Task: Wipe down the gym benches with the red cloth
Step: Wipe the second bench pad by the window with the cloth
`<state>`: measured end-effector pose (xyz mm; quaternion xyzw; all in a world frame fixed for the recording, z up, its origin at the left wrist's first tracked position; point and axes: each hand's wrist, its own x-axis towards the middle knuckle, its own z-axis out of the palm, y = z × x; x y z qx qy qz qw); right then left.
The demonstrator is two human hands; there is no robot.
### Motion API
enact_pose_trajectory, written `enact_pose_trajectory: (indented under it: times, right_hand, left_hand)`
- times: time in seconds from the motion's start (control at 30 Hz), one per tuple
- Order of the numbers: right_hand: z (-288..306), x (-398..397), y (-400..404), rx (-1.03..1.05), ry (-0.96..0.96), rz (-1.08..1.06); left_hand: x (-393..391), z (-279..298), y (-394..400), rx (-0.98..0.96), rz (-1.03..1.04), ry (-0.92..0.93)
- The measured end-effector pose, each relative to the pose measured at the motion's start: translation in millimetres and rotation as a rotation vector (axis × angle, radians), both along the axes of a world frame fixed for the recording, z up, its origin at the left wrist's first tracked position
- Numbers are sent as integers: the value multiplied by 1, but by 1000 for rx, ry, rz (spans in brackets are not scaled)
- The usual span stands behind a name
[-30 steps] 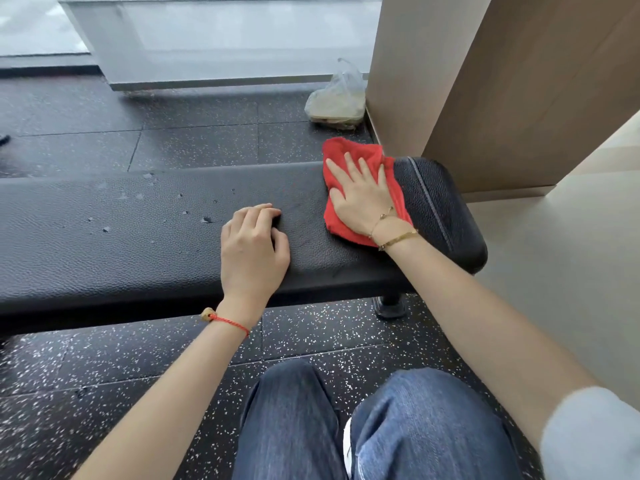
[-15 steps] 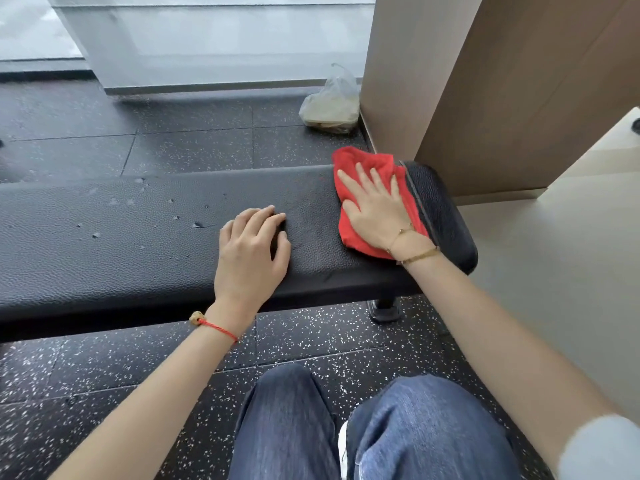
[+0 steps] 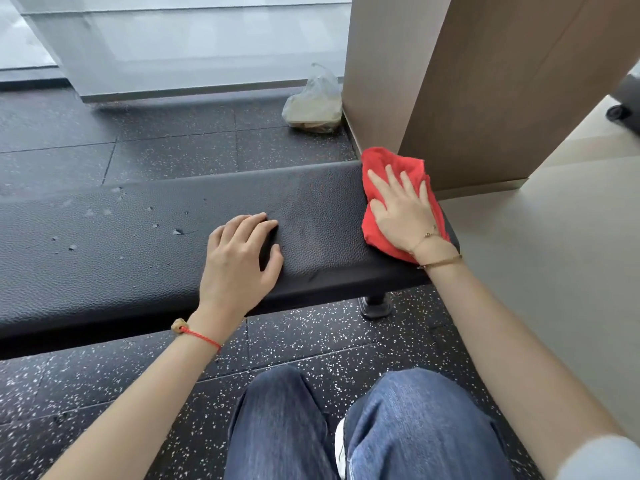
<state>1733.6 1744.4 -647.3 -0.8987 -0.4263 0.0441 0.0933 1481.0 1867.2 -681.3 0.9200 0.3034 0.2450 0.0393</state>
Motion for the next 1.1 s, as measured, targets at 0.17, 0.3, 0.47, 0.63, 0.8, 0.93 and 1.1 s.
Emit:
enact_pose_trajectory:
  times: [0.17,0.3,0.47,0.63,0.8,0.93,1.1]
  right_hand:
    - [-11,-24,-68,83,-22,96]
    - [-11,0,-56,63,0,19]
    - [4,23,21,-50,49,-72]
    - [-6,-70,23,0,-91,253]
    - [-9,-103,0,4,-141,371]
    - [-7,-80,9,5,-124,252]
    - [-10,-104,26,30,-108,159]
  left_hand:
    - [1,-2,1,5,-4,-29]
    - [1,-3,0,4,-10,-43]
    - [1,-1,-1,-13,2,-35]
    - [2,0,-1,-29,3,-39]
    - [0,1,0,-48,-5,-37]
    - [0,1,0,-43,-11,-44]
    - [0,1,-1,-41,-8,-56]
